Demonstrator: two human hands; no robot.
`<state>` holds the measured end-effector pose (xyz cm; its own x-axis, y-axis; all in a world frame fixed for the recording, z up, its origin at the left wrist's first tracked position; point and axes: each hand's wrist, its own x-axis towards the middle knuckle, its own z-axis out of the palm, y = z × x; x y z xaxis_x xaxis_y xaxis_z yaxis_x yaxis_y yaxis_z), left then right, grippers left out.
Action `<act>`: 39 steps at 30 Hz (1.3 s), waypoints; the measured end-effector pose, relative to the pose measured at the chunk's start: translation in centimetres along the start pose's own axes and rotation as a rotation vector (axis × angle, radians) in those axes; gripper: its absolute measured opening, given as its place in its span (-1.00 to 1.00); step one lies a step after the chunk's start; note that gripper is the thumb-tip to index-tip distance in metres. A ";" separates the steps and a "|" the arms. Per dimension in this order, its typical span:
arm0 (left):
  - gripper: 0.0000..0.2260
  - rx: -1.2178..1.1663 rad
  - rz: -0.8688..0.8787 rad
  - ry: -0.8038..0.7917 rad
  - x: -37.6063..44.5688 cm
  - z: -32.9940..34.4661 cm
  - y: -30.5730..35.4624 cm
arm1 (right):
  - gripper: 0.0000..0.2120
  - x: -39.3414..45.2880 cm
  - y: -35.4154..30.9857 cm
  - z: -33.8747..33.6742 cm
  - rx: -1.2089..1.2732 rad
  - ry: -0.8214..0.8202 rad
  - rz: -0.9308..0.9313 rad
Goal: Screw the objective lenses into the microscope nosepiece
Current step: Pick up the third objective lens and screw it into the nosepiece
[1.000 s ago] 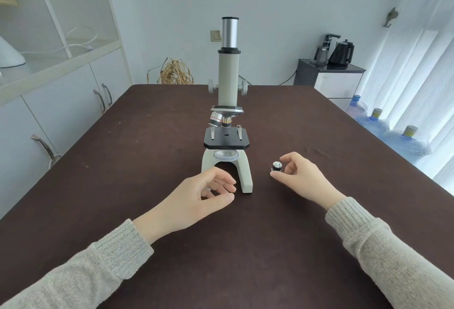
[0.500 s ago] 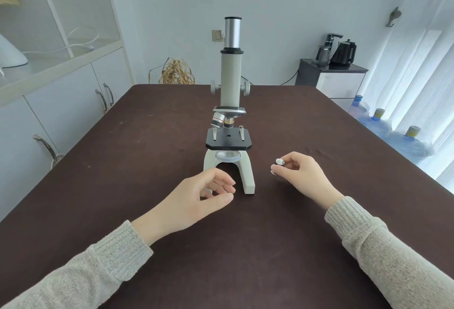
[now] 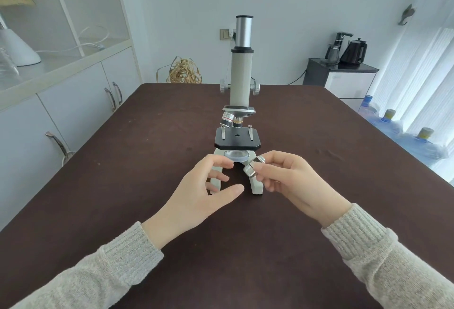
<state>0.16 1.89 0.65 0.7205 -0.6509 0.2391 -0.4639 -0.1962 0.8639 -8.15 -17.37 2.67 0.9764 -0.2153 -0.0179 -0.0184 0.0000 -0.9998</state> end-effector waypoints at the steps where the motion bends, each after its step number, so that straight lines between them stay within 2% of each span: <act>1: -0.68 0.004 0.012 0.018 0.0 0.0 0.1 | -0.97 -0.1 -0.1 0.3 0.031 -0.023 -0.001; 5: -0.66 -0.017 0.054 0.052 -0.2 0.2 0.5 | -0.97 -0.3 -0.1 1.3 0.086 -0.076 -0.003; 10: -0.75 -0.068 0.091 0.080 -0.3 0.3 0.8 | -0.88 -0.3 0.4 1.7 0.073 -0.096 -0.003; 12: -0.79 -0.074 0.096 0.072 -0.4 0.3 0.8 | -0.93 -0.3 0.5 1.8 0.075 -0.100 -0.004; 16: -0.84 -0.082 0.106 0.052 -0.3 0.1 0.7 | -0.89 -0.4 0.4 2.0 0.064 -0.110 0.001; 22: -0.83 -0.059 0.101 -0.002 -0.2 -0.5 0.2 | -0.83 -0.5 -0.2 2.1 0.037 -0.116 0.029; 30: -0.82 -0.019 0.078 -0.048 -0.1 -0.9 -0.3 | -0.88 -0.3 0.0 2.4 -0.008 -0.131 0.041; 34: -0.71 -0.194 -0.004 -0.044 0.2 -0.8 -0.2 | -0.91 -0.3 0.1 2.6 0.049 -0.109 0.051; 39: -0.69 -0.362 -0.096 -0.033 0.4 -0.7 0.5 | -0.96 -0.4 0.1 2.9 0.139 -0.068 0.029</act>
<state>0.56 2.00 1.50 0.7320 -0.6668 0.1400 -0.1783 0.0108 0.9839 -7.90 -14.50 2.54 0.9883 -0.1468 -0.0422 -0.0214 0.1410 -0.9898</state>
